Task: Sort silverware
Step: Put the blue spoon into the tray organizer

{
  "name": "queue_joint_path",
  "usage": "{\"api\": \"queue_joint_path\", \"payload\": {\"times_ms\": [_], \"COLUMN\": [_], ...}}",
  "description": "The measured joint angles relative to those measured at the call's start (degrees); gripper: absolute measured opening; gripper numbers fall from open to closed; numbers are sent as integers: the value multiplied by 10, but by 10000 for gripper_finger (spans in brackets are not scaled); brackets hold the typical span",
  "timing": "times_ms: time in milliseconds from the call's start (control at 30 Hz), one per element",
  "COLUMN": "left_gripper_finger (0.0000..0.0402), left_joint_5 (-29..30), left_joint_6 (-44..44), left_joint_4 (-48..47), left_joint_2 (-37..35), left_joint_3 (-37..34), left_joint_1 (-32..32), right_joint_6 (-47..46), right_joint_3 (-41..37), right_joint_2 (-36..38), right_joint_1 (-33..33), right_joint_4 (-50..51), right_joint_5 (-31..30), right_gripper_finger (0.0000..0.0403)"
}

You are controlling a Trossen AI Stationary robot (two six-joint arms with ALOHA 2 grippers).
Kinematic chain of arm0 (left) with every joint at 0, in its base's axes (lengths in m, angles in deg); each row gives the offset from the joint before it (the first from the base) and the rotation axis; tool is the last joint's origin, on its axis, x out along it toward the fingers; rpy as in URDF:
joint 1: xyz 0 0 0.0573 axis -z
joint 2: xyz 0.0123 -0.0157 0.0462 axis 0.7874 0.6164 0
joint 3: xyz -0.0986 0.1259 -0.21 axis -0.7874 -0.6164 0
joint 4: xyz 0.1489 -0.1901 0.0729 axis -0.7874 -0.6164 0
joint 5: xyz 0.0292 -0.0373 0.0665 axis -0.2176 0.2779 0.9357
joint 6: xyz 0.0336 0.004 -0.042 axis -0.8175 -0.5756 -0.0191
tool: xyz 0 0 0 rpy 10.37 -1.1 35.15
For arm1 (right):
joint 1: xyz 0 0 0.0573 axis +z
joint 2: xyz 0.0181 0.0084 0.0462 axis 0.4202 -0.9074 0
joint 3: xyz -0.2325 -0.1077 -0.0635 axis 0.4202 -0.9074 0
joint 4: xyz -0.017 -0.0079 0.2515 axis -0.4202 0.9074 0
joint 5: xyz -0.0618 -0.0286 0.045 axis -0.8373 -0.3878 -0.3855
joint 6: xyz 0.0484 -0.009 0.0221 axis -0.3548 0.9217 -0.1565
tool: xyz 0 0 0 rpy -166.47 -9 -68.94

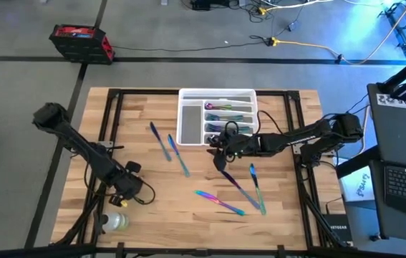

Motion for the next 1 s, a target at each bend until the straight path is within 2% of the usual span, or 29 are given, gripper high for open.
{"api": "queue_joint_path", "payload": {"times_ms": [200,367,1000], "left_gripper_finger": [86,86,85], "left_joint_5": [-3,-10,-27], "left_joint_6": [22,18,-1], "left_joint_4": [-4,-7,18], "left_joint_2": [-47,-51,55], "left_joint_3": [11,9,11], "left_joint_1": [11,33,38], "right_joint_6": [-17,-18,-15], "right_joint_3": [0,0,0], "right_joint_2": [0,0,0], "right_joint_1": [0,1,1], "right_joint_4": [7,12,36], "right_joint_5": [-6,-8,-21], "right_gripper_finger": [127,127,127]}}
